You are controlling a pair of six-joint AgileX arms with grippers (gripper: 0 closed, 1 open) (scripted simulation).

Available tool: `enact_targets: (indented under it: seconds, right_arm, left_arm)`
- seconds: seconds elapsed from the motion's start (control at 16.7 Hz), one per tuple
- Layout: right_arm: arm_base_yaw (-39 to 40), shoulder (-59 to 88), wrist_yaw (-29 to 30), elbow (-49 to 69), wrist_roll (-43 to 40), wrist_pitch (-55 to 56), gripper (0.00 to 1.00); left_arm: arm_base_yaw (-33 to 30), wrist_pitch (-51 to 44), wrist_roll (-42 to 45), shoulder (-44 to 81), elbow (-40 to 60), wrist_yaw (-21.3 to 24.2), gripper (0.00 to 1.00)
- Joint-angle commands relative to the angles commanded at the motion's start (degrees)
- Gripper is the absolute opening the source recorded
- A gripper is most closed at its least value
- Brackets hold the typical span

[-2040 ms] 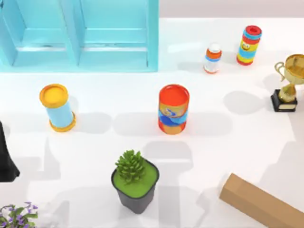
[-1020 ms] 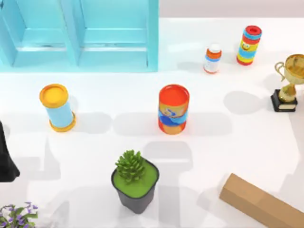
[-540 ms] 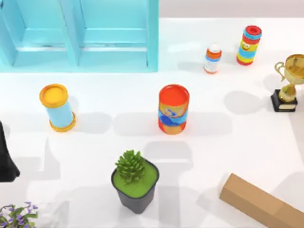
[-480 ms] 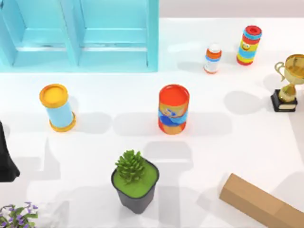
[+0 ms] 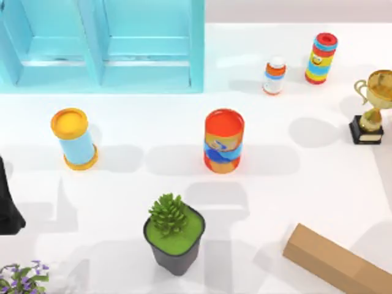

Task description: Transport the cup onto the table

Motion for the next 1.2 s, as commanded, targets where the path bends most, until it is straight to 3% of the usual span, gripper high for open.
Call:
enact_targets:
  seconds: [0.36, 0.96, 1.2]
  right_arm:
    - [0.0, 0.0, 0.0, 0.0, 0.0, 0.0, 0.02]
    - [-0.12, -0.21, 0.01, 0.02, 0.15, -0.16, 0.0]
    - [-0.81, -3.92, 0.14, 0.89, 3.56, -5.0, 0.0]
  left_arm:
    - [0.0, 0.0, 0.0, 0.0, 0.0, 0.0, 1.0]
    - [0.0, 0.0, 0.0, 0.0, 0.0, 0.0, 1.0]
    - [0.0, 0.0, 0.0, 0.0, 0.0, 0.0, 1.0]
